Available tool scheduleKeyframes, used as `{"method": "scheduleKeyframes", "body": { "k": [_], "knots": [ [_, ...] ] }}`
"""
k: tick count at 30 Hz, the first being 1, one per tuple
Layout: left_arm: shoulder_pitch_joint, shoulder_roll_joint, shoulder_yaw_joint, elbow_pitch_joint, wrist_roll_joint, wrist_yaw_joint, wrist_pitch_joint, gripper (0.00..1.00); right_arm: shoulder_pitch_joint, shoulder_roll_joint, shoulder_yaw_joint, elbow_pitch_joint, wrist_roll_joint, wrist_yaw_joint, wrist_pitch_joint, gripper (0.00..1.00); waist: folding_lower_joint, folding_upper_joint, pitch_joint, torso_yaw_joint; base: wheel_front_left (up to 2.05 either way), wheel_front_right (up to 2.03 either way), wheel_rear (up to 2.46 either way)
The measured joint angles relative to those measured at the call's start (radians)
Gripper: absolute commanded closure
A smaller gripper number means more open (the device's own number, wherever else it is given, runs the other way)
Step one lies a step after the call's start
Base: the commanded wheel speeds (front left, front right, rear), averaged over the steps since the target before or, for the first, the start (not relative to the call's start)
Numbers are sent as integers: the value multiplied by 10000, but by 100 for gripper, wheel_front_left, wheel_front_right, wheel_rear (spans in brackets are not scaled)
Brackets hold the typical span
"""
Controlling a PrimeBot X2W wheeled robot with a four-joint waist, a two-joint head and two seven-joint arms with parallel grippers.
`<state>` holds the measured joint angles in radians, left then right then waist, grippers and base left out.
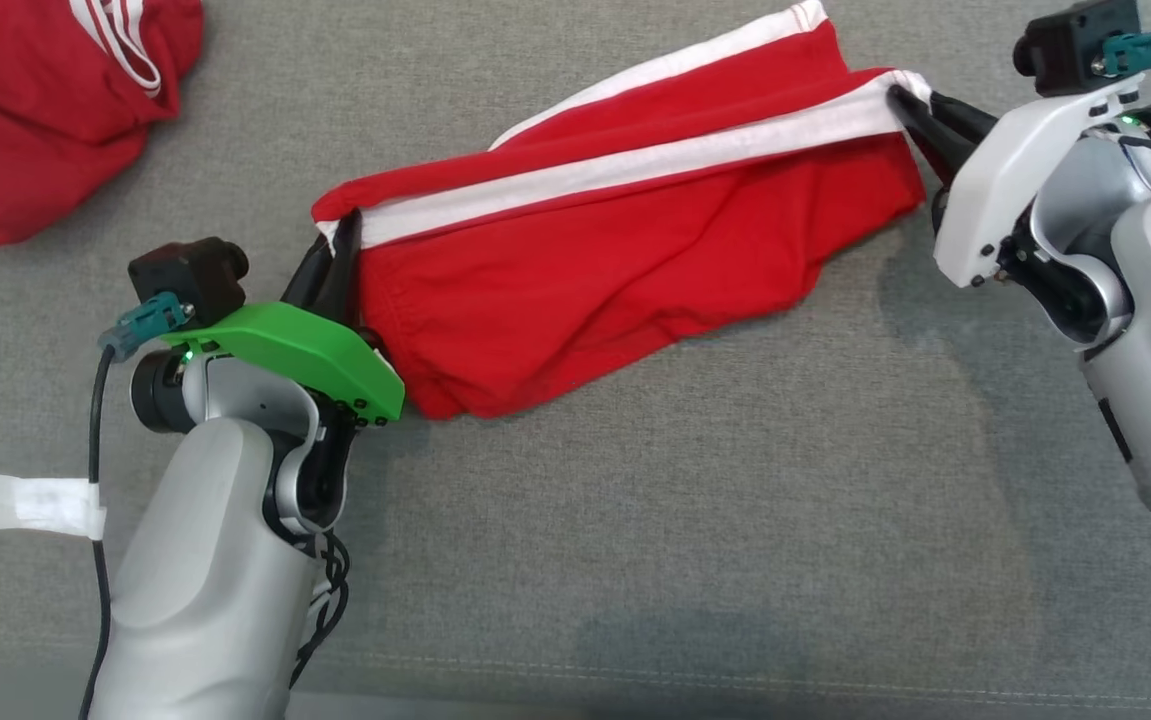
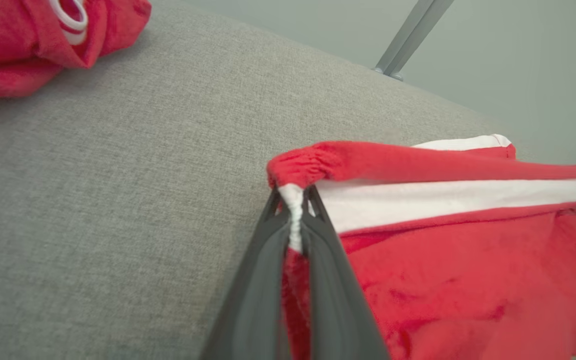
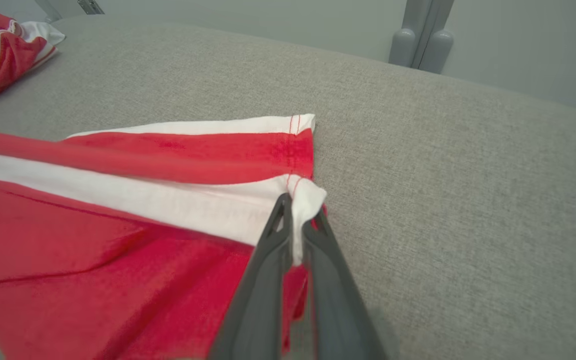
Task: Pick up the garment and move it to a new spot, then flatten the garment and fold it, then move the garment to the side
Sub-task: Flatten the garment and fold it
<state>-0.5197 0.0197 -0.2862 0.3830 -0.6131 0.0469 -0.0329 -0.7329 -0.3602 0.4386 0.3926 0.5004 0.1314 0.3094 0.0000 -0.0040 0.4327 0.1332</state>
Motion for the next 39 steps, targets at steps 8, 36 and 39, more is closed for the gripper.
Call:
{"method": "scheduleKeyframes", "body": {
  "k": [8,36,39],
  "knots": [
    [-413,2,-121,662,-115,65,-251,98,-764,219,462,913,27,-6,-15,61,0,0,331,317,0,0,0],
    [-704,31,-1022,1103,-458,-374,-1797,0,-743,339,546,3056,673,-8,-2569,0,0,0,-290,318,0,0,0],
    [-479,148,-976,1126,-431,-360,-1847,0,-685,366,652,3135,913,-8,-2652,0,0,0,-359,350,0,0,0]
  ]
}}
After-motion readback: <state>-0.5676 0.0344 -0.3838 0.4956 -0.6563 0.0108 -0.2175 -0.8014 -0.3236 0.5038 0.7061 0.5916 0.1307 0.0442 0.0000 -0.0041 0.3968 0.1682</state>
